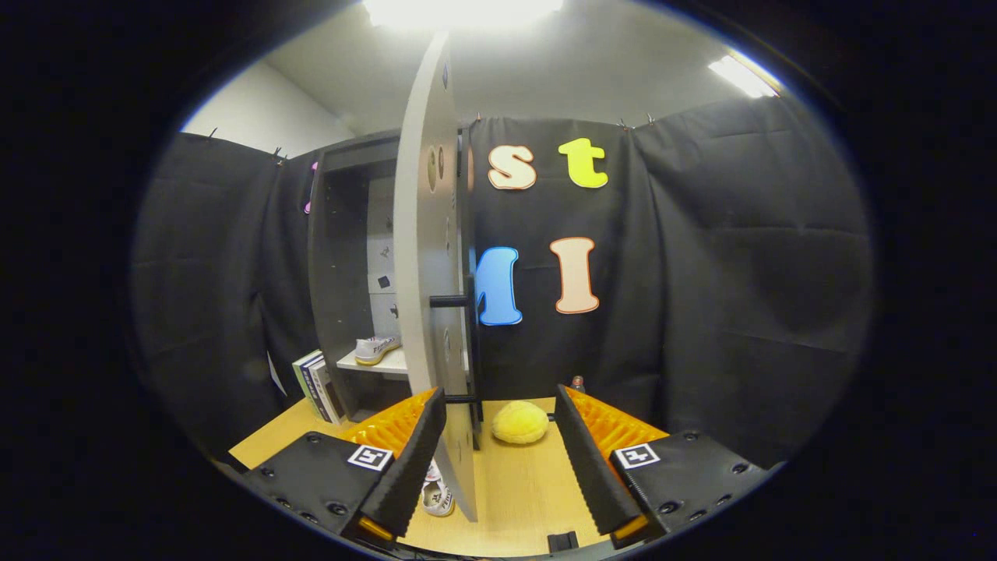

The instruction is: Open the shoe cabinet door, grab the shoes and put them into the shoe cabinet, then close the shoe cabinet door.

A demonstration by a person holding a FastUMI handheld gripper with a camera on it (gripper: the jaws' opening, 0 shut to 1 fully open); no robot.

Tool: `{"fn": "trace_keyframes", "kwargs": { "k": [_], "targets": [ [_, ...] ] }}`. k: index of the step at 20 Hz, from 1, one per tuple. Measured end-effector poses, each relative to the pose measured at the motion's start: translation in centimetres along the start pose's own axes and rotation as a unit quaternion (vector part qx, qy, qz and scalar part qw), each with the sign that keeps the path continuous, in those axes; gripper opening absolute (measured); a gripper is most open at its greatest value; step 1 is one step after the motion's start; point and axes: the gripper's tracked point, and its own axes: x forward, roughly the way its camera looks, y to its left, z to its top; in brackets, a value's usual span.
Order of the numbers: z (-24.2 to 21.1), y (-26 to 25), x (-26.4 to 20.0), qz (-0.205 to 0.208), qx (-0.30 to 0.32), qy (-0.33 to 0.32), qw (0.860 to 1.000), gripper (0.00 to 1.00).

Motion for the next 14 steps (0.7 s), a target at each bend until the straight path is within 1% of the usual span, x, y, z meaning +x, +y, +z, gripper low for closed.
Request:
{"fn": "trace_keyframes", "kwargs": {
  "k": [3, 6, 10, 12, 14],
  "targets": [
    [0.9, 2.8, -1.0, 0.021, -0.001, -0.011, 1.000, 0.93],
    [0.6, 7.4, -0.9, 0.066, -0.002, -0.004, 0.998, 0.99],
    [-0.8, 12.5, 0.0, 0.124, 0.003, 0.022, 0.992, 0.99],
    [-1.2, 14.6, 0.6, 0.143, 0.004, 0.033, 0.989, 0.99],
    [-2.2, 17.7, 1.0, 0.175, 0.007, 0.053, 0.983, 0.99]
  ]
}}
